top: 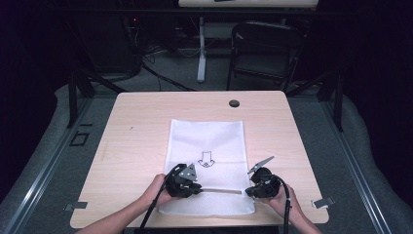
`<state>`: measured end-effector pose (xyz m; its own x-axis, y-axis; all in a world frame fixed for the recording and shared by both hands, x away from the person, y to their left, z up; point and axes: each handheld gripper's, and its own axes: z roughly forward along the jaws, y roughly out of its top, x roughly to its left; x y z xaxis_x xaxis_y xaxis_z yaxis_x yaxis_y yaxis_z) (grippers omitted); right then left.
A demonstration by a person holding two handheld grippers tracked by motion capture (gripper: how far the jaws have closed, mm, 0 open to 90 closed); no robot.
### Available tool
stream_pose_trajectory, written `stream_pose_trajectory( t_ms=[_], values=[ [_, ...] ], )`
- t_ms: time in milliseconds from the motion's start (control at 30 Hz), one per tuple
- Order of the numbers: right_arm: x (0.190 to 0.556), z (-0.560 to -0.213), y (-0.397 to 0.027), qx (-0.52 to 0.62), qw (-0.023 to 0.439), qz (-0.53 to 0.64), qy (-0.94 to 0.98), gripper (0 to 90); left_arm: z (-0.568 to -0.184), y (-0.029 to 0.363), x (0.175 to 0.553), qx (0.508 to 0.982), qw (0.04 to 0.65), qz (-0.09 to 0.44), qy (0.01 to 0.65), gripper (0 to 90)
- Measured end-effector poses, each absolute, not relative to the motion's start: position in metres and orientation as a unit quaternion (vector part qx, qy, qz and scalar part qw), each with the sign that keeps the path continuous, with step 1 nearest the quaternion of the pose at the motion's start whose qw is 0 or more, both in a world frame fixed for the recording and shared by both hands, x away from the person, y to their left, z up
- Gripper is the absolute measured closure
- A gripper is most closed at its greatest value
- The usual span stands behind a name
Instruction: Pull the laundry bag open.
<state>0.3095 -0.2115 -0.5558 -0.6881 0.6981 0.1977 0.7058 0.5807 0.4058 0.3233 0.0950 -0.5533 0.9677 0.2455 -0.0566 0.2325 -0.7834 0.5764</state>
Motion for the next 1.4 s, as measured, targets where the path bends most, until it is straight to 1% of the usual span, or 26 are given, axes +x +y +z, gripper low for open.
stream_pose_trajectory(
  t_ms=[267,467,533,833,933,1000,1167,1400],
  values=[
    [0.31,-0.556,-0.212,-0.392,-0.003,-0.223,-0.892,90.0,-0.55,0.101,0.321,0.943,0.308,0.013,0.126,82.5],
    [0.31,-0.556,-0.212,-0.394,0.009,-0.229,-0.89,90.0,-0.551,0.11,0.322,0.943,0.303,0.014,0.135,82.5],
    [0.311,-0.556,-0.212,-0.389,0.003,-0.224,-0.894,90.0,-0.55,0.113,0.321,0.941,0.31,0.013,0.139,82.5],
    [0.311,-0.556,-0.213,-0.392,0.008,-0.231,-0.89,90.0,-0.549,0.113,0.321,0.943,0.303,0.016,0.136,82.5],
    [0.311,-0.556,-0.213,-0.393,0.011,-0.231,-0.89,90.0,-0.55,0.114,0.321,0.941,0.31,0.012,0.137,82.5],
    [0.311,-0.556,-0.213,-0.394,0.013,-0.232,-0.889,90.0,-0.55,0.114,0.321,0.944,0.301,0.014,0.136,82.5],
    [0.311,-0.556,-0.213,-0.393,0.009,-0.229,-0.891,90.0,-0.552,0.127,0.324,0.941,0.302,0.011,0.154,82.5],
    [0.311,-0.556,-0.212,-0.391,0.004,-0.223,-0.893,90.0,-0.549,0.133,0.321,0.939,0.306,0.017,0.153,82.5]
  ],
)
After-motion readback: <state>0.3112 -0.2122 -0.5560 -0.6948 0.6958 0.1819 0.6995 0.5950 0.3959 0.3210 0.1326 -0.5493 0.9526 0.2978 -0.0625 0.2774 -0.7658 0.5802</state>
